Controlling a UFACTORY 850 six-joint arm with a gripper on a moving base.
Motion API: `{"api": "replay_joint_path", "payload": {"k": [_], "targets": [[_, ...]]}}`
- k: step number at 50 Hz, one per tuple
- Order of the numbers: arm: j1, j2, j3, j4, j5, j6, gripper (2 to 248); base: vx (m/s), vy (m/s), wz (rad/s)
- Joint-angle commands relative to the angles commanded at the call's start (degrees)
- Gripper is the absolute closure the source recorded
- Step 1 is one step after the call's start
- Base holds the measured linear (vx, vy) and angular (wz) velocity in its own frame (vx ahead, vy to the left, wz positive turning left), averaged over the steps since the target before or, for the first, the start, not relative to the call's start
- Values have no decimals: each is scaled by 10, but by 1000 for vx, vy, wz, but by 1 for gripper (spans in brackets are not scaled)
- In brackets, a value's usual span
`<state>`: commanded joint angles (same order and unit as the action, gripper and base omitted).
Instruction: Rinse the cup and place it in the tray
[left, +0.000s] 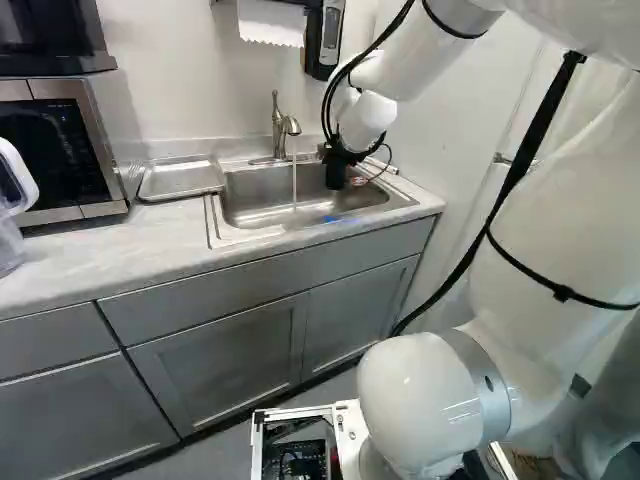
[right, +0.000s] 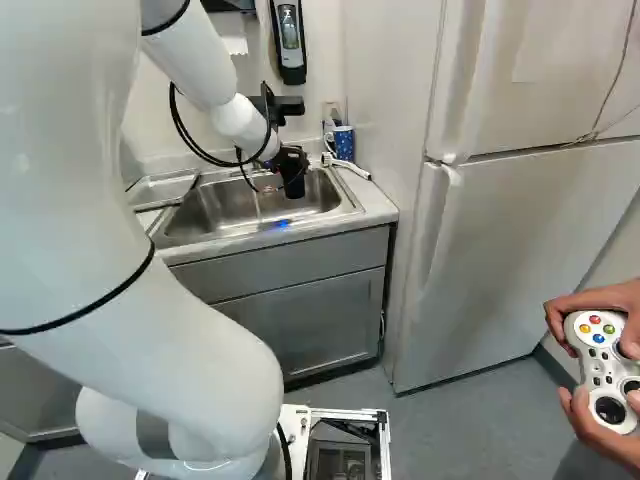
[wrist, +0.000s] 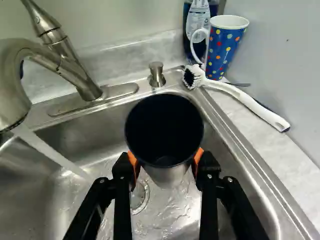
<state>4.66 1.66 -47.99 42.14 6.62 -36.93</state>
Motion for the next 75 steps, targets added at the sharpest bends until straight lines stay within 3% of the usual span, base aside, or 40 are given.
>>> {"api": "replay_joint_path", "payload": {"k": [18,42,68,75], "targets": [[24,-3,-3,-18,-12,0,128,0,0,0],[26,-3,-3,-49,-60,0,128,0,0,0],[31,-4,-4,-106,-112,0,128,0,0,0],[33,-5,-5,-125,-114,23,128,0,0,0]]}}
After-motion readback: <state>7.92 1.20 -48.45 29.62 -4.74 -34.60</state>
